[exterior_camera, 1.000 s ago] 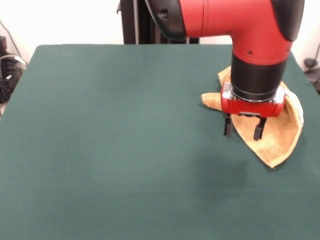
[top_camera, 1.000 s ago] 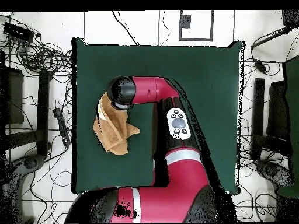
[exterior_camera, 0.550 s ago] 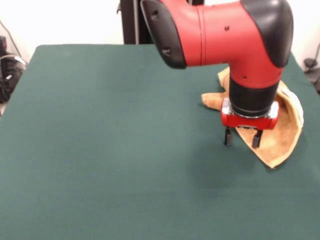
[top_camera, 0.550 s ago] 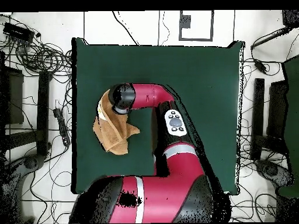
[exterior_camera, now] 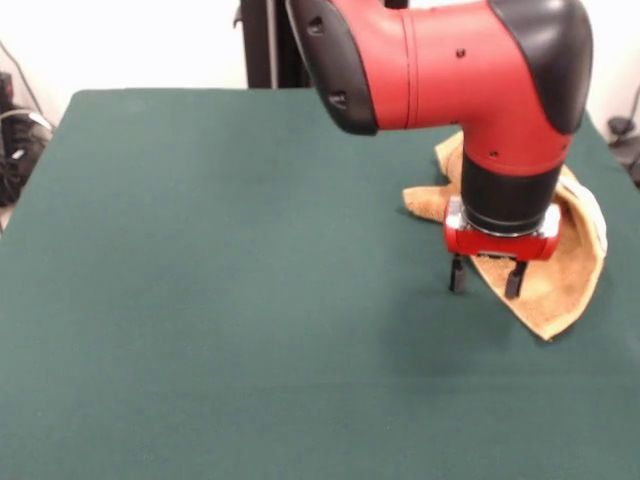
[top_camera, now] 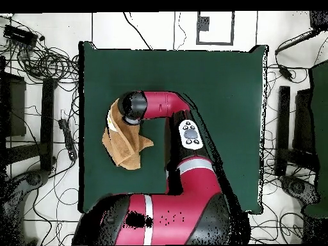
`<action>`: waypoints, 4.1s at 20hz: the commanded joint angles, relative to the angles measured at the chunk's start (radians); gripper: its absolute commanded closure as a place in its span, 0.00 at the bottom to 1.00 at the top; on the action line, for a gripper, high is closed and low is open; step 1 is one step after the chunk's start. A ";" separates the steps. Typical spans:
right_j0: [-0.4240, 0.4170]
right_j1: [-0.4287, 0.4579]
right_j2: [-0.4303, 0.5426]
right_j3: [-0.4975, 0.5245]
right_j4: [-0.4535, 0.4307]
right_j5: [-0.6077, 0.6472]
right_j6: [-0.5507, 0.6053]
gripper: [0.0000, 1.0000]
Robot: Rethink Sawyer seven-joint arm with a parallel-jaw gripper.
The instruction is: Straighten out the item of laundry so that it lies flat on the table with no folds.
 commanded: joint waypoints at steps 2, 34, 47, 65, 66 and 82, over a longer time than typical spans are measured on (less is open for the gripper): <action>0.082 0.140 0.058 0.097 0.036 -0.152 0.187 0.00; 0.032 0.119 -0.046 0.051 0.001 -0.052 -0.001 1.00; -0.050 0.089 -0.042 -0.011 -0.061 0.053 -0.154 1.00; -0.159 -0.101 0.013 0.011 -0.155 0.267 -0.263 1.00; -0.168 -0.110 0.017 0.014 -0.163 0.273 -0.267 1.00; -0.166 -0.110 0.086 0.067 -0.184 0.221 -0.144 0.00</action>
